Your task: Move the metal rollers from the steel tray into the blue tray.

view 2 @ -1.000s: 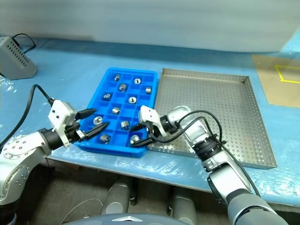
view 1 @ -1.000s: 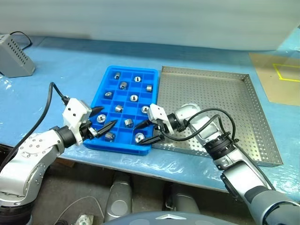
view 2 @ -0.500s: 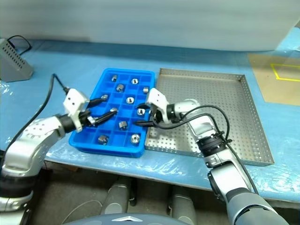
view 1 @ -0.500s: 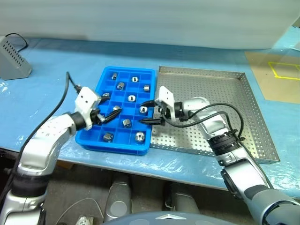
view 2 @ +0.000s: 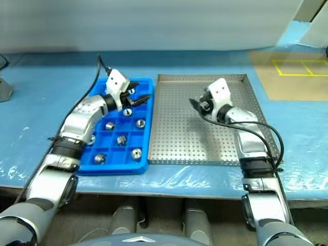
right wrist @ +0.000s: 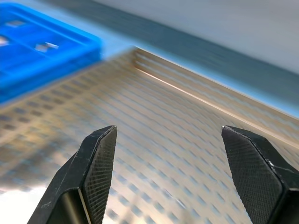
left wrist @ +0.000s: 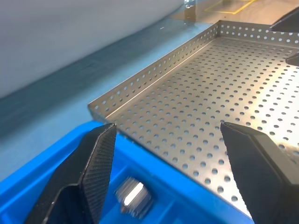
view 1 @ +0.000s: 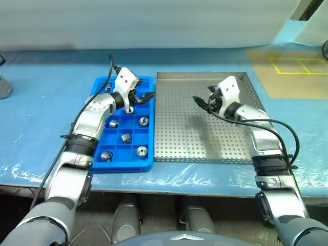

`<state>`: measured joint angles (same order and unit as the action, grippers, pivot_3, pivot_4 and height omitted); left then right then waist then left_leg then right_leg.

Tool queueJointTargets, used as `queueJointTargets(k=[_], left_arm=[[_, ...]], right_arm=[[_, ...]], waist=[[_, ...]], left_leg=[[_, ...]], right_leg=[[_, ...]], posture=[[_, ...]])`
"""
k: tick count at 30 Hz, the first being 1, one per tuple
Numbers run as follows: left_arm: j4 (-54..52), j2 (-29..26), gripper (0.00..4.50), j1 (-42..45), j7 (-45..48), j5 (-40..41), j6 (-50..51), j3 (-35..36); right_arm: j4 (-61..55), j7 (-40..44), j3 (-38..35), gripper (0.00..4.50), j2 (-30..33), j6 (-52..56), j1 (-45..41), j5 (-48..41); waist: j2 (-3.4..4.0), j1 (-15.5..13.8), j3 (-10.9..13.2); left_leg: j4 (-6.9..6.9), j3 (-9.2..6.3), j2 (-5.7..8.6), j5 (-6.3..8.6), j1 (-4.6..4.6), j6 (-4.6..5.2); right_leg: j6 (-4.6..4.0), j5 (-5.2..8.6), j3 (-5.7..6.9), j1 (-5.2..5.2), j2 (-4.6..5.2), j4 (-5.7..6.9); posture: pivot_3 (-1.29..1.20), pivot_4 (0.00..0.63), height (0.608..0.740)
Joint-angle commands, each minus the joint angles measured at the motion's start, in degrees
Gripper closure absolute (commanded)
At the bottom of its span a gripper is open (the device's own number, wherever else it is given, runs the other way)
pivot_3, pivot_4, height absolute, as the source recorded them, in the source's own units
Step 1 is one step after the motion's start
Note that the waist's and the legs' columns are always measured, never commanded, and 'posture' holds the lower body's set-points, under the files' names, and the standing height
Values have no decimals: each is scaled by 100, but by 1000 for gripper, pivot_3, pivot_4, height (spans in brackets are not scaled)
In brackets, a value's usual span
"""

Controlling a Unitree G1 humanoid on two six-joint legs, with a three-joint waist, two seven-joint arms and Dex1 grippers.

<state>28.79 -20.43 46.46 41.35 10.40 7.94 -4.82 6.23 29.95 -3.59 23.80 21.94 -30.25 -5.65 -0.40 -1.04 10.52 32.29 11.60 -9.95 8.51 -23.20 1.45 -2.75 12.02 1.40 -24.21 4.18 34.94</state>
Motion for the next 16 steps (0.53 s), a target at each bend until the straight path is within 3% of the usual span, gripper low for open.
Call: queueJointTargets(k=[1,6,16], left_arm=[[492,141,732,173,177,-8,-443,109],[899,354,732,269,41,-88,-655,164],[303,270,732,-27,150,14,-486,328]], right_arm=[[-532,-327,-196,853,23,60,302,-1],[-710,-496,-231,853,64,215,484,-62],[-517,-306,-27,853,106,170,301,-90]], waist=[[0,70,0],[0,191,0],[0,173,0]], left_leg=[[-1,1,0,4,-3,9],[13,2,0,13,-7,27],[29,2,-4,18,1,32]], right_leg=[[0,0,0,-1,0,-6],[0,-2,1,0,1,-7],[-2,-7,2,17,2,-6]], posture=[[-306,150,740],[-311,150,740],[-237,150,740]])
